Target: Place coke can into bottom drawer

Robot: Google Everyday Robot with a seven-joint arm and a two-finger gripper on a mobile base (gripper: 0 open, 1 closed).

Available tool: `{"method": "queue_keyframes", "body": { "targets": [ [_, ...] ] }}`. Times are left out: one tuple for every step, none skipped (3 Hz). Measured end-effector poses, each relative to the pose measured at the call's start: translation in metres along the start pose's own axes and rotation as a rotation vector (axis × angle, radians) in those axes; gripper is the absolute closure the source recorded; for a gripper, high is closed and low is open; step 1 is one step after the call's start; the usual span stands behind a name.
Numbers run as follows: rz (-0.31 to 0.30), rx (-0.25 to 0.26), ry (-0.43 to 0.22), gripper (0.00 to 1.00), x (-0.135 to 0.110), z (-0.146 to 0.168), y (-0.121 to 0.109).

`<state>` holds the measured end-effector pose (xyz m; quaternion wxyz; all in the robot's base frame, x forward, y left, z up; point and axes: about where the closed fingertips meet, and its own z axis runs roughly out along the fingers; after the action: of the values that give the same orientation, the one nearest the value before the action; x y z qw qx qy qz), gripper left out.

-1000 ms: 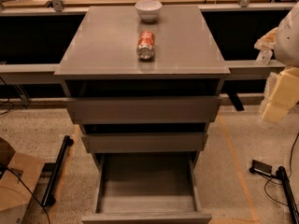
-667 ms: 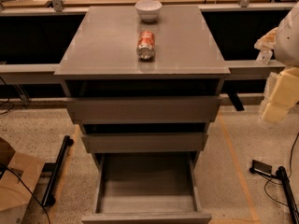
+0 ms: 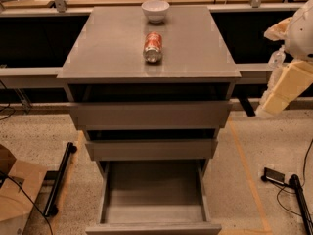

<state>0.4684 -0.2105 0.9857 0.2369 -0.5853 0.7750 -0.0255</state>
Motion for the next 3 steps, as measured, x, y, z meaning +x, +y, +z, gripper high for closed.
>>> {"method": "queue_keyframes", "body": {
  "targets": [
    [0.0,0.001,0.0,0.0,0.0,0.0,0.0],
    [0.048,0.003,-0.055,0.0,-0.009,0.007,-0.009],
    [0.082,0.002,-0.183,0.0,-0.04,0.024,-0.029]
  ]
}}
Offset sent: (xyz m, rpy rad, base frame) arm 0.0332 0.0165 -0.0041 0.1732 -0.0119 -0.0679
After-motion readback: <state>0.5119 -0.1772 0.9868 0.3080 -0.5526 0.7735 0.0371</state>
